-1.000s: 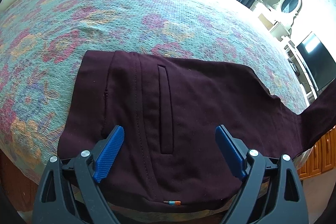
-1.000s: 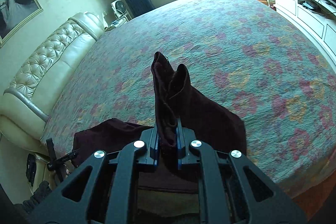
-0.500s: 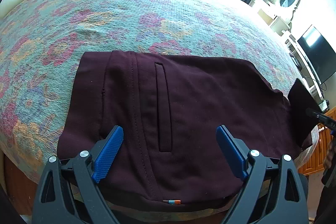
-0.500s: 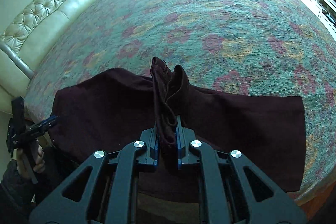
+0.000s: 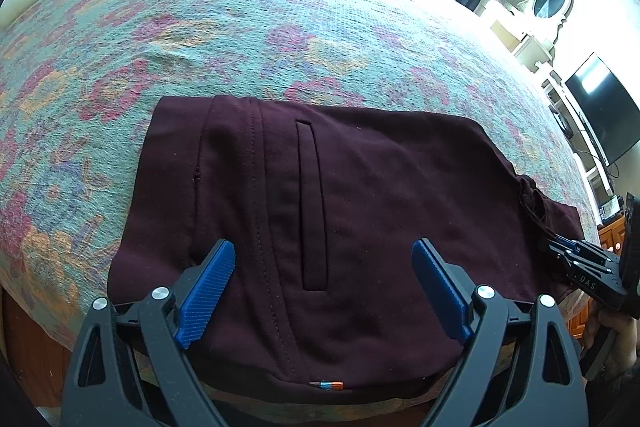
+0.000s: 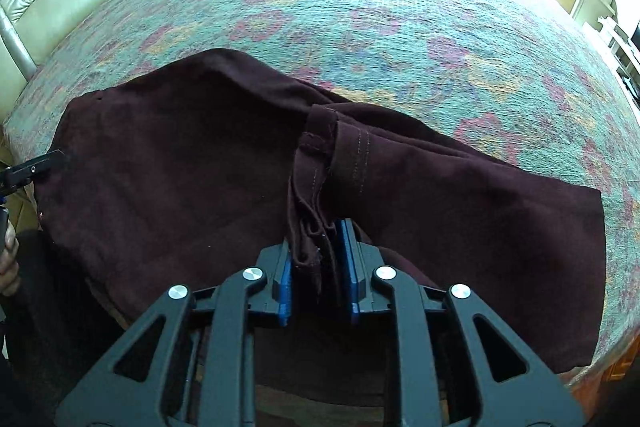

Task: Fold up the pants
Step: 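Lay the leg end over the folded trousers and open the right gripper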

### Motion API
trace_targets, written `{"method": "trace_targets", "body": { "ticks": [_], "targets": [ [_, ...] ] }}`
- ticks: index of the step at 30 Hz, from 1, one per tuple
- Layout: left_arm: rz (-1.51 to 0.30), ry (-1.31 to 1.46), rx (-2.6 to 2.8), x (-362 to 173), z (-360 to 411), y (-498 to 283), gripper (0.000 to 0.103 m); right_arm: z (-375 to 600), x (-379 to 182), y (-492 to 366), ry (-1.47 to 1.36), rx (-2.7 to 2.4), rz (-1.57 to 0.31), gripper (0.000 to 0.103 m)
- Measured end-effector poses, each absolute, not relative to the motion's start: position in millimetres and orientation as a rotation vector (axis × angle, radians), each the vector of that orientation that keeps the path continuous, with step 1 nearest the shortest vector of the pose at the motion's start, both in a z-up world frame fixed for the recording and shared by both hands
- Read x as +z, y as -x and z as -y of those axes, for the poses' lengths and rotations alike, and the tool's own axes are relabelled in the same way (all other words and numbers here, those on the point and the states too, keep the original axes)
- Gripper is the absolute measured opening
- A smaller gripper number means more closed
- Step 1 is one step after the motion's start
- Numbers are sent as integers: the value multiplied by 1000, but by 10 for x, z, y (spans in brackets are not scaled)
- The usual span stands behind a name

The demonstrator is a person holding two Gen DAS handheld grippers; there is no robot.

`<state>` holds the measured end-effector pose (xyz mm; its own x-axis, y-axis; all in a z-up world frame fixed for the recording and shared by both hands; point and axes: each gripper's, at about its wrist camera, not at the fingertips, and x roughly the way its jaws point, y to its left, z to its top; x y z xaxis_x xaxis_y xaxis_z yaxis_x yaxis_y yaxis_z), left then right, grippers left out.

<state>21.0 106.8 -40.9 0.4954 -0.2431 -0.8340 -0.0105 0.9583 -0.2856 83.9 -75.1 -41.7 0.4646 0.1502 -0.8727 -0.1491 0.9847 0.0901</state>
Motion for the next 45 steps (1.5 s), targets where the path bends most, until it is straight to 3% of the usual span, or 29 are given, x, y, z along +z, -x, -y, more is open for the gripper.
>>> {"method": "trace_targets", "body": {
  "ticks": [9,18,24,30,34,36,37,38,42,45],
  "targets": [
    [-1045,248,-142,-415,-1038,-198,89,588,-414,-778,2,231,-1073,29],
    [-1039,231,-144,-425,-1019,-188,89,629,-258,-683,-191,480,-1104,28],
    [-1036,240,-152,-428,-1037,-192,90,1996,116,-715,-472,407,-930,39],
    [-1035,242,-152,-428,-1054,-190,90,3455,-356,-817,-610,156,-963,42],
    [-1034,231,-147,-429,-1040,-188,90,3792,-732,-885,-776,219,-1000,42],
    [-1032,221,-142,-433,-1018,-191,91,3793,-858,-908,-810,266,-1010,40],
    [-1032,213,-139,-435,-1004,-187,91,3830,-881,-906,-804,277,-1010,24],
    [-1030,201,-135,-437,-990,-184,91,3833,-915,-908,-811,292,-1017,17],
    [-1025,164,-129,-449,-938,-163,91,3869,-940,-910,-802,280,-1013,15],
    [-1021,156,-136,-447,-939,-156,91,3898,-938,-858,-835,269,-997,24]
  ]
}}
